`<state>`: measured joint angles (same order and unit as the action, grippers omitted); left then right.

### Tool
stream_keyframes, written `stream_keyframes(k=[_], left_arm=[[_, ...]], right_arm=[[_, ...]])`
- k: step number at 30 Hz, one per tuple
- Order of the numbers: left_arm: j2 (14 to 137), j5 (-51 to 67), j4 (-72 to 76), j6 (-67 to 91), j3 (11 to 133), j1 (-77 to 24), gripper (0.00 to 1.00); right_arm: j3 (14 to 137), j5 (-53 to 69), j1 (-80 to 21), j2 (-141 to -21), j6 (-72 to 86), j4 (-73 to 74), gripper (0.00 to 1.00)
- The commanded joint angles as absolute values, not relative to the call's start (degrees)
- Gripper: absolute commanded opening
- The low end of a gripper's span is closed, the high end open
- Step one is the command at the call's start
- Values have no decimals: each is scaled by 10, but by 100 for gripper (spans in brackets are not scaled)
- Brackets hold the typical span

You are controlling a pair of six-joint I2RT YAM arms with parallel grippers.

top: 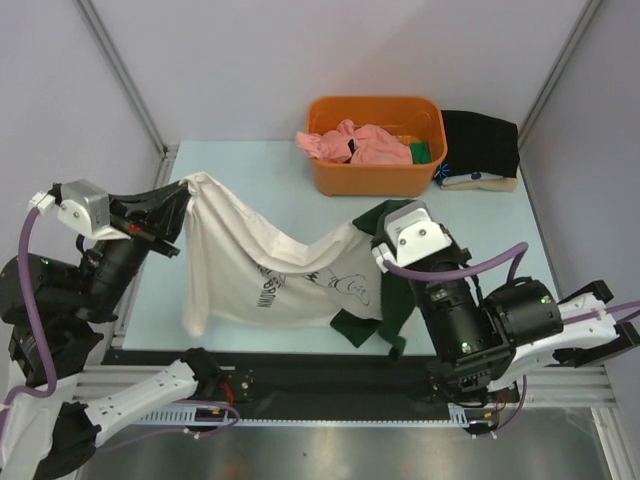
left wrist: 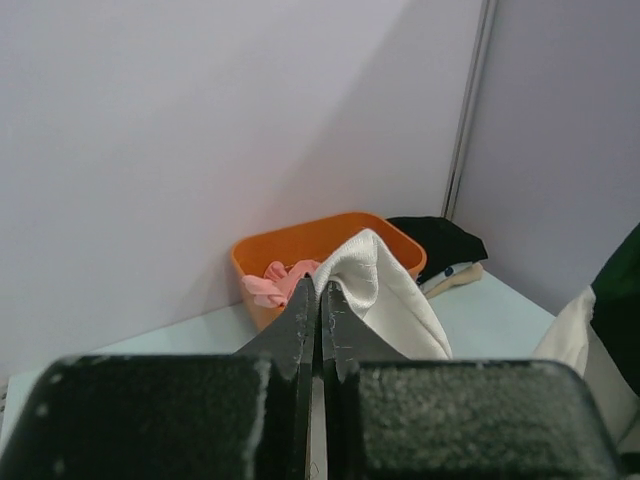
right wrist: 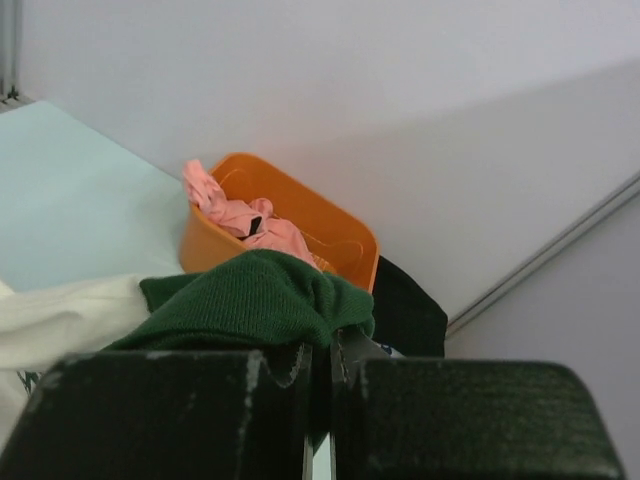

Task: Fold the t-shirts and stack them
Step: Flatten the tshirt out

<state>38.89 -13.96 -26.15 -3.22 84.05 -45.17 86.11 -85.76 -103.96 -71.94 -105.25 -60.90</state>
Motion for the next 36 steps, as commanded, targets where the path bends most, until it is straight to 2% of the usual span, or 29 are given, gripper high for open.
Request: stream_keyframes(k=[1, 2, 4, 5, 6, 7, 8, 9, 10, 12, 14, 15, 16, 18, 20, 21, 22, 23, 24, 25, 26, 27, 28, 29, 31, 32, 36], left_arm=[[416, -158, -286, -22, 867, -448, 0], [431, -175, -293, -25, 873, -448, 0], [471, -218, -296, -22, 877, -448, 0], [483, -225, -296, -18, 878, -448, 1], [495, -230, -291, -6, 876, -448, 0], [509, -238, -286, -4, 874, -448, 0], [517, -243, -280, -4, 869, -445, 0], [525, -246, -275, 12, 865, -439, 0], [533, -245, -272, 17, 865, -431, 0], [557, -227, -262, 34, 852, -397, 0], [576, -186, -252, 49, 836, -343, 0], [586, -171, -248, 63, 824, -323, 0], [598, -157, -247, 70, 817, -282, 0], [641, -112, -241, 95, 795, -239, 0], [714, -69, -244, 122, 791, -171, 0], [743, -56, -242, 127, 797, -151, 0], [782, -46, -241, 133, 807, -120, 0], [819, -35, -239, 141, 822, -106, 1], [917, -8, -270, 143, 893, -95, 2], [969, 10, -307, 146, 949, -78, 20], [1018, 27, -356, 149, 1014, -76, 35], [1095, 26, -456, 150, 1139, -76, 49], [1106, 27, -481, 156, 1171, -76, 65], [1097, 30, -484, 165, 1151, -77, 71], [1012, 32, -417, 175, 1072, -79, 100], [985, 33, -395, 186, 1030, -79, 100], [869, 17, -337, 200, 837, -78, 100]], right_arm=[[910, -881, -1000, -725, -1043, -663, 0], [912, -871, -978, -712, -1028, -644, 0], [914, -836, -940, -680, -795, -491, 0], [967, -807, -887, -659, -623, -100, 0], [1029, -750, -842, -653, -435, 139, 0], [1080, -578, -756, -665, -187, 292, 0], [1102, -503, -584, -673, -151, 394, 0], [1109, -437, -511, -702, -111, 436, 0], [1095, -313, -443, -712, -97, 448, 0], [1048, -252, -340, -734, -64, 452, 0], [1006, -207, -292, -754, -38, 413, 0], [965, -167, -223, -759, -22, 399, 0], [954, -78, -178, -779, -3, 388, 0], [933, 21, -71, -811, 60, 364, 0], [945, 52, -25, -884, 97, 358, 0], [969, 68, -5, -913, 104, 352, 4], [990, 80, 16, -968, 106, 350, 14], [1016, 87, 22, -1002, 108, 352, 33], [1055, 78, 23, -1034, 105, 360, 42], [1143, 69, 21, -1099, 101, 414, 51], [1199, 55, 18, -1122, 99, 452, 52], [1235, 30, 15, -1135, 93, 483, 52], [1249, 19, 4, -1136, 90, 508, 54], [1226, 6, 2, -1102, 87, 505, 56], [1140, 2, -17, -1039, 89, 451, 59], [1044, 13, -23, -1009, 95, 433, 60], [799, 75, -33, -841, 146, 359, 60]])
